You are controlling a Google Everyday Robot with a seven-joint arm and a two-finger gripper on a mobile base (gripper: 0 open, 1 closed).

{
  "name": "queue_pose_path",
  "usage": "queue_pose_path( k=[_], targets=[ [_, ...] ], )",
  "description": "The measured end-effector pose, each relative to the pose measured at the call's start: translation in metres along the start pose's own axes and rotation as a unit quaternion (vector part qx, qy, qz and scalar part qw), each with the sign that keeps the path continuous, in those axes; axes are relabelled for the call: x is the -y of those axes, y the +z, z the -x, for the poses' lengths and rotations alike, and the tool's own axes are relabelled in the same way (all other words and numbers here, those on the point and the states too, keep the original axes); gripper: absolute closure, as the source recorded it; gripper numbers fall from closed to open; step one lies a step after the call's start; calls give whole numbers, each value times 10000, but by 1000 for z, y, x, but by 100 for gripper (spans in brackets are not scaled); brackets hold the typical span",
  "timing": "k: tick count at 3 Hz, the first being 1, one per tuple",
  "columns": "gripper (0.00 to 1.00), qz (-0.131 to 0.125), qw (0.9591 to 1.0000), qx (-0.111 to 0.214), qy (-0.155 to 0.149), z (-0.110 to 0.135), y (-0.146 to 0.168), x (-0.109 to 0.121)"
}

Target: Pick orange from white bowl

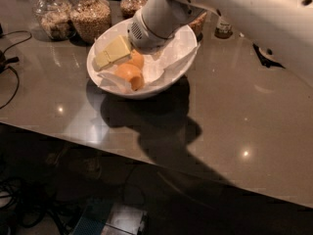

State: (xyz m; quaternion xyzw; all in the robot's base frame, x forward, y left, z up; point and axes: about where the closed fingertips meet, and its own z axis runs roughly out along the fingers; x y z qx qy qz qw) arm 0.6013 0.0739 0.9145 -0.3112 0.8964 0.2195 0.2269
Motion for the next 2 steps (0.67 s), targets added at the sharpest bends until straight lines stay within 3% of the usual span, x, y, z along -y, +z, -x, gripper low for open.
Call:
queue_pose_path(
  k=[1, 2],
  targets=[
    [15, -240, 9992, -88, 296, 3, 4, 7],
    [8, -878, 9933, -272, 703, 10, 12, 22]
  ],
)
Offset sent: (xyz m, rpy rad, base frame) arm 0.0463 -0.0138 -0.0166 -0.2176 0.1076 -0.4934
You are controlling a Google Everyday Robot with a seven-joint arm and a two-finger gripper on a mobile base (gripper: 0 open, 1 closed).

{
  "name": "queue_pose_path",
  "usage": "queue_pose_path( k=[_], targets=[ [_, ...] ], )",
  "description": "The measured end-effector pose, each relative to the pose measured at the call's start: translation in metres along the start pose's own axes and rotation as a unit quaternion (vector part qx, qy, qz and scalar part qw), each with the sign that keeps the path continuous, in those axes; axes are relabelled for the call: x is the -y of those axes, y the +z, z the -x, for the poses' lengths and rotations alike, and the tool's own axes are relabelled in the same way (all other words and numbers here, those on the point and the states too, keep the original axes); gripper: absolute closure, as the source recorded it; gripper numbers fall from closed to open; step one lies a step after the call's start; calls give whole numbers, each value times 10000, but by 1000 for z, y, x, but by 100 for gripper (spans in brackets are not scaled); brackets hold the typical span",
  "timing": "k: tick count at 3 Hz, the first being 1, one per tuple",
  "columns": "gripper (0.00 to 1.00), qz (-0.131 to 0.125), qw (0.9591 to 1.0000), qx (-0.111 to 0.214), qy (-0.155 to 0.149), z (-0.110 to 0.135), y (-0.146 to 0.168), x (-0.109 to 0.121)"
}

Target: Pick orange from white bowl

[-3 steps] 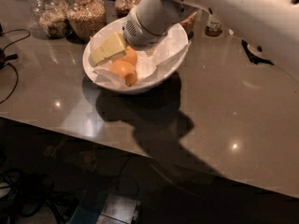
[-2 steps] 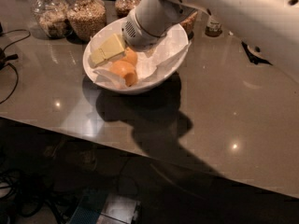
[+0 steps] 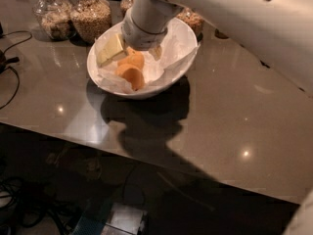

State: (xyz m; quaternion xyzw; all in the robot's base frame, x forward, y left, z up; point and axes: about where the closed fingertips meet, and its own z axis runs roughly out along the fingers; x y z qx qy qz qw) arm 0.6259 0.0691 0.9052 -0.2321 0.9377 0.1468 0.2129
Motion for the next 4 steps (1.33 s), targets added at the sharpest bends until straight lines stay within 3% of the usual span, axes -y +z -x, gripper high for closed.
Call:
queue_pose_path(
  k=[1, 2, 4],
  targets=[
    [5, -565, 9968, -172, 539, 4, 16, 12],
    [7, -585, 9939, -131, 920, 4, 16, 11],
    [12, -278, 9929, -497, 1040, -18, 46, 21]
  ],
)
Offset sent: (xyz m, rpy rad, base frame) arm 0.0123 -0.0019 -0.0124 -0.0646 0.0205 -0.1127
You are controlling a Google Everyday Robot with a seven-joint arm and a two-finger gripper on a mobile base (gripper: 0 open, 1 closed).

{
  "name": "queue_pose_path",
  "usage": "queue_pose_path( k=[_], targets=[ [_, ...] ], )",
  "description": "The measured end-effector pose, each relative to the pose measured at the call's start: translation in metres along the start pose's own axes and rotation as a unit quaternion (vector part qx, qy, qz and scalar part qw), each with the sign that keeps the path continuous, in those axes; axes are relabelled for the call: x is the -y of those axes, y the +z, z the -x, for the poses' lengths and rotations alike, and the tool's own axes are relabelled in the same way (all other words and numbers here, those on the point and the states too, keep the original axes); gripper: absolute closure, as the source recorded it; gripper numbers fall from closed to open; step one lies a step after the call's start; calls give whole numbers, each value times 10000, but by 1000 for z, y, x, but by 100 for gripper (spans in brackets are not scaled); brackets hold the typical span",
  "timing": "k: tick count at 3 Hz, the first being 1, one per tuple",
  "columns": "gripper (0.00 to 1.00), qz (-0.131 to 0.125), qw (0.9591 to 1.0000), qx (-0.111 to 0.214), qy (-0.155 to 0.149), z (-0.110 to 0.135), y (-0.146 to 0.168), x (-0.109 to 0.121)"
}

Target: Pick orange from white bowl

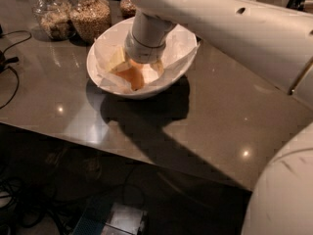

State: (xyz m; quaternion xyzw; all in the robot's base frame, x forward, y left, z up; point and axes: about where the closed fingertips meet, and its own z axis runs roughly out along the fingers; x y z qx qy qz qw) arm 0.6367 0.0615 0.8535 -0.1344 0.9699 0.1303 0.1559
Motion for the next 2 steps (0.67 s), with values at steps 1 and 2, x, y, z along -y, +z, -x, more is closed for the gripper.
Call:
queue_pose_path(
  k=[1, 2],
  targets=[
    [12, 115, 9997, -221, 70, -13, 15, 2],
    [15, 122, 9995, -262, 108, -16, 14, 4]
  ],
)
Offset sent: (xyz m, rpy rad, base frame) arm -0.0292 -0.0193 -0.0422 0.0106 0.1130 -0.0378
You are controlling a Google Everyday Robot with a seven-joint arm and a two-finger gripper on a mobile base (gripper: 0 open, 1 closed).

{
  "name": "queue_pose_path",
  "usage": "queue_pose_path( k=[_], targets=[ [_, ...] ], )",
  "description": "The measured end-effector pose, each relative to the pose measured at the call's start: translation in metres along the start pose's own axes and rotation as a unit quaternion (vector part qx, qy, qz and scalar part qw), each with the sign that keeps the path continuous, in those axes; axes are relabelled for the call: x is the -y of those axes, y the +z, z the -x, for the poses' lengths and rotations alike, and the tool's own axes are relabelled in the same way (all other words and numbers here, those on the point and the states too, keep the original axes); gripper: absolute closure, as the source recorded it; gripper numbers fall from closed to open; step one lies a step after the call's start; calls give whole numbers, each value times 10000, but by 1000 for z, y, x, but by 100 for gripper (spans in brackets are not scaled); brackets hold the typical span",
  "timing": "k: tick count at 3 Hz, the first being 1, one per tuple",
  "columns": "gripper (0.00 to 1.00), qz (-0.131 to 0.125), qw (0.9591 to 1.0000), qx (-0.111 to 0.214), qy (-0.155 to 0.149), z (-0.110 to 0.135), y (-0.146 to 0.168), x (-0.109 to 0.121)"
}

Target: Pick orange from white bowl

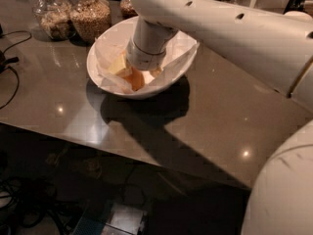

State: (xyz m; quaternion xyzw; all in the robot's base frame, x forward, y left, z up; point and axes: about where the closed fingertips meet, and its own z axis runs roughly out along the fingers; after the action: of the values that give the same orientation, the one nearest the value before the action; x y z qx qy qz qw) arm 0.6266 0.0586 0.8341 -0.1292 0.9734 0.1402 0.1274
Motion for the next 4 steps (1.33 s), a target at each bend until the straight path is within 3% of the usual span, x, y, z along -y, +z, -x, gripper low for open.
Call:
queue_pose_path(
  k=[2, 4],
  targets=[
    [57, -93, 9999, 31, -22, -5, -7, -2],
    [100, 193, 9965, 620, -533, 1, -30, -14]
  ],
)
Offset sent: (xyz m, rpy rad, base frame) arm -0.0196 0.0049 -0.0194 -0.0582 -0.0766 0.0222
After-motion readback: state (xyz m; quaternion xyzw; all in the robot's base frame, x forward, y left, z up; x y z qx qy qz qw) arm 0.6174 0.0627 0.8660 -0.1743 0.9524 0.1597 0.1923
